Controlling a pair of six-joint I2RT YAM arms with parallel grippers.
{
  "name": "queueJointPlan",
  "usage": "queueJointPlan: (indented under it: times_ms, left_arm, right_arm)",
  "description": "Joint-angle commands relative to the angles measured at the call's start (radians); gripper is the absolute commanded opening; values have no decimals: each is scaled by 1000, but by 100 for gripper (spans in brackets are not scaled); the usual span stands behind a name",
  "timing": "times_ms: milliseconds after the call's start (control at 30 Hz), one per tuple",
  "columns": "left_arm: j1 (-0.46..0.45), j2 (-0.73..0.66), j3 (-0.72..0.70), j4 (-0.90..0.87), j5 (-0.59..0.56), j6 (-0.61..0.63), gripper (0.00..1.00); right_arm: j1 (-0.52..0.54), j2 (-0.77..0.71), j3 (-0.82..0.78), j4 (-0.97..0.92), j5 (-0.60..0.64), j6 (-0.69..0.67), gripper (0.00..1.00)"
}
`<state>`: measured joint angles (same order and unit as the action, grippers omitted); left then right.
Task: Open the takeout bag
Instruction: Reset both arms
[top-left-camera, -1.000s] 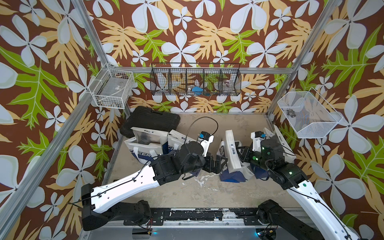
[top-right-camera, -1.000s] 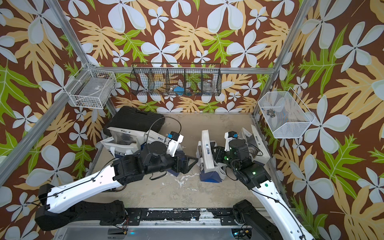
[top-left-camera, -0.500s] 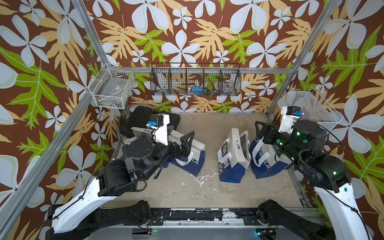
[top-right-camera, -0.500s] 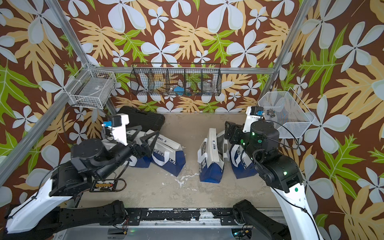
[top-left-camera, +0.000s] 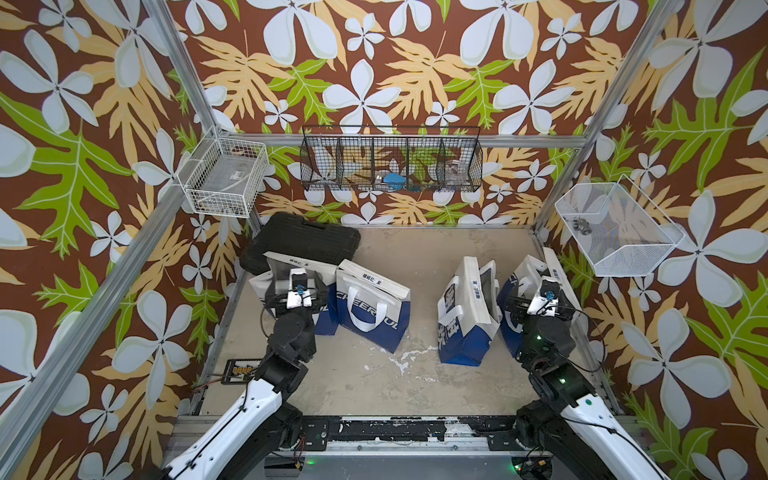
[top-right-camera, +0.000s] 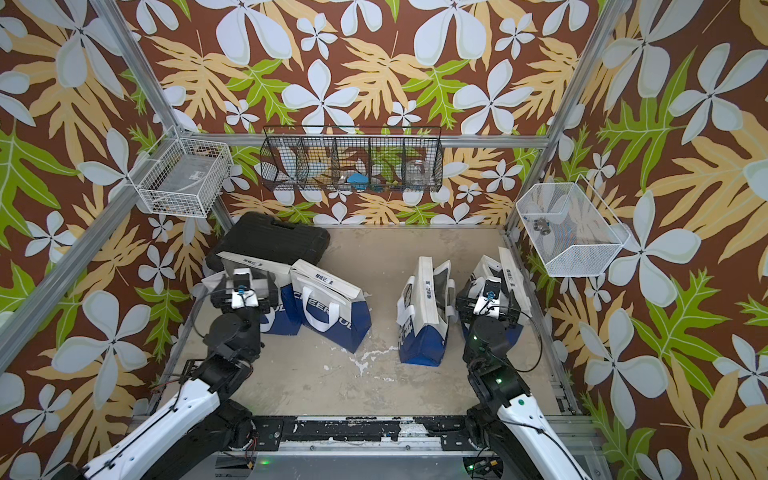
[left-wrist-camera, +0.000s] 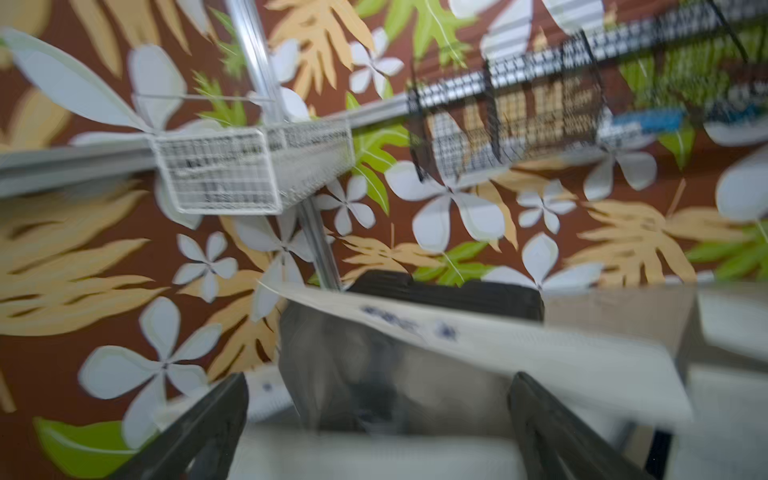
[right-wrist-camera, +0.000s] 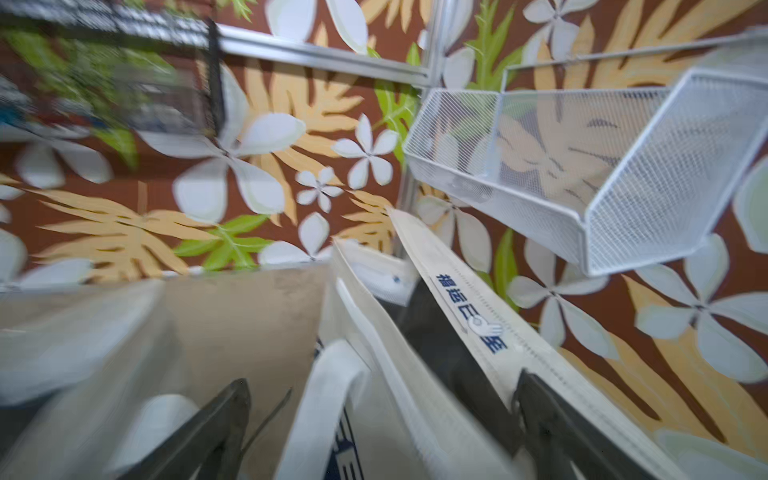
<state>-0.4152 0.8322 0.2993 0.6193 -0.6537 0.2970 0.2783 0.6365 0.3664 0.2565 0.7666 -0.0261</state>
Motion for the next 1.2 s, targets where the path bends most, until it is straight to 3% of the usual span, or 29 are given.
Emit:
queueJointPlan:
  times_ms: [0, 133, 233, 333, 433, 500, 533, 567, 667, 733, 833, 933, 1167]
  left_arm:
    - [82, 60, -123, 199, 107, -166, 100]
    - [116, 226, -156, 340, 200, -277, 100]
    - [145, 405, -128, 455, 223, -240, 97]
    - [184, 479, -158, 562, 291, -238, 93]
    - [216, 541, -165, 649, 290, -260, 96]
    - [301, 597, -179, 709, 411, -317, 96]
    - [319, 640, -160, 737, 421, -330, 98]
    - [334, 619, -126, 625, 442, -350, 100]
    - [337, 626, -136, 658, 449, -351, 100]
    - [337, 617, -139, 653, 445, -353, 100]
    - [337, 607, -143, 647, 444, -353, 100]
    - [337, 618, -145, 667, 443, -354, 100]
    - [337, 619, -140, 658, 446, -352, 100]
  right_arm:
    - [-155, 64, -11, 72, 0, 135, 100]
    - [-228, 176, -147, 311, -53, 182, 100]
    - [-228, 285, -204, 448, -136, 245, 100]
    - [-228, 425, -331, 794, -230, 251, 100]
    - [-228, 642, -411, 1205, -242, 211, 100]
    - [-229, 784, -393, 1379, -268, 160, 100]
    - [-229, 792, -371, 1352, -411, 119, 100]
    - [-229, 776, -334, 1199, -514, 97, 100]
    - [-235, 898, -263, 1248, -508, 90, 100]
    - [-247, 817, -213, 1002, -529, 126, 100]
    - [-244, 885, -244, 1192, -514, 100, 100]
    - [-243, 846, -219, 1075, -518, 110, 100]
    - [-240, 874, -226, 1135, -518, 101, 100]
